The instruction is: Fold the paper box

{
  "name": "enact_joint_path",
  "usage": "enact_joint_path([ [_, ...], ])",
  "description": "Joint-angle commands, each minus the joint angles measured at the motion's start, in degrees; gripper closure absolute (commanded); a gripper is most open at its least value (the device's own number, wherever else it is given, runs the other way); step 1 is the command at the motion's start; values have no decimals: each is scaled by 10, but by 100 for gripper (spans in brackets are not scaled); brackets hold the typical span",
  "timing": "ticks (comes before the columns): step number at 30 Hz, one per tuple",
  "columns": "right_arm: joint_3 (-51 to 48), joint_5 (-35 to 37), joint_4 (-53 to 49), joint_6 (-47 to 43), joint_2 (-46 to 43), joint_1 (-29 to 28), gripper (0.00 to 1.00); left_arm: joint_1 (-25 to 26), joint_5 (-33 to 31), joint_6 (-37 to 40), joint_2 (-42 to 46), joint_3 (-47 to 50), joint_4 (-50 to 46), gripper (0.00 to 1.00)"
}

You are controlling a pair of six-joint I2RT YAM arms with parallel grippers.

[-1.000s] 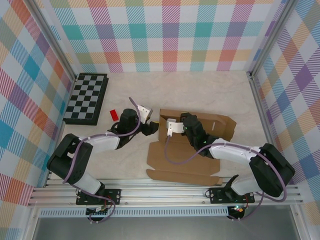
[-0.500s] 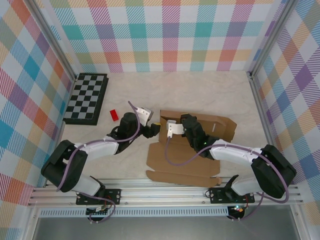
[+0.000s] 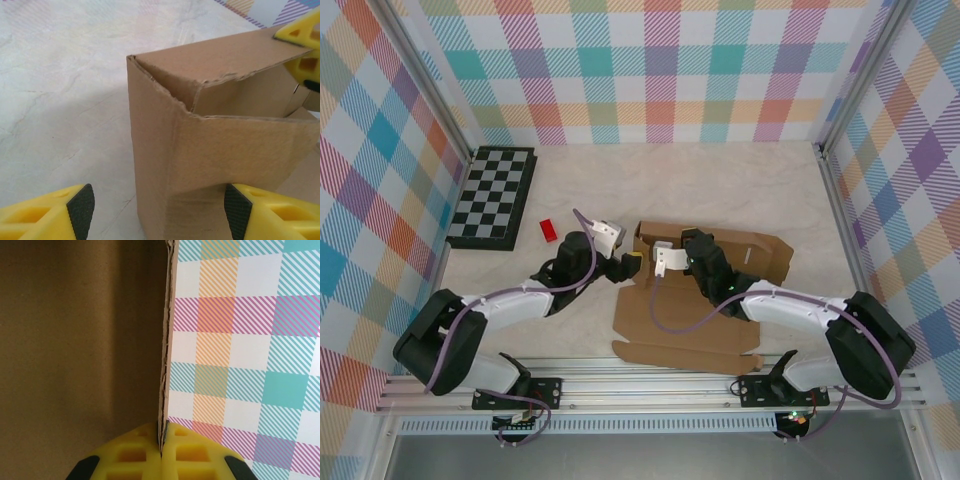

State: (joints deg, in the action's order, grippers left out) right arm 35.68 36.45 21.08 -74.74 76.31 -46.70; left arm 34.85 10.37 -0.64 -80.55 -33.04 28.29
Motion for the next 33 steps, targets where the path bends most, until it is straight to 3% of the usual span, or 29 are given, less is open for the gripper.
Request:
enact_joint_path([
  [1, -21, -24, -87, 11, 2, -9, 100, 9, 2, -1, -18, -25, 10, 28],
  [5, -21, -24, -87, 12, -1, -9, 100, 21, -18, -1, -44, -41, 10, 29],
  [10, -22, -24, -89, 14, -3, -13, 100, 26, -98, -12, -82, -62, 15, 29],
  [20, -23, -23, -92, 15, -6, -18, 100, 43, -227, -115, -119, -83, 41, 30],
  [22, -22, -23, -92, 15, -5, -20, 100, 56, -262, -124, -122, -94, 26, 36],
  [23, -22, -23, -93, 17, -4, -20, 100, 66, -290, -123, -125, -103, 14, 44],
  [27, -15, -19, -96, 22, -5, -28, 100, 97, -379, -113, -146, -151, -45, 85],
  [29, -13, -15, -95, 36, -13, -31, 99, 98, -397, -112, -155, -159, -54, 91],
  [33, 4, -27, -142, 84, -61, -30, 89, 98, -389, -59, -161, -143, -4, 92],
])
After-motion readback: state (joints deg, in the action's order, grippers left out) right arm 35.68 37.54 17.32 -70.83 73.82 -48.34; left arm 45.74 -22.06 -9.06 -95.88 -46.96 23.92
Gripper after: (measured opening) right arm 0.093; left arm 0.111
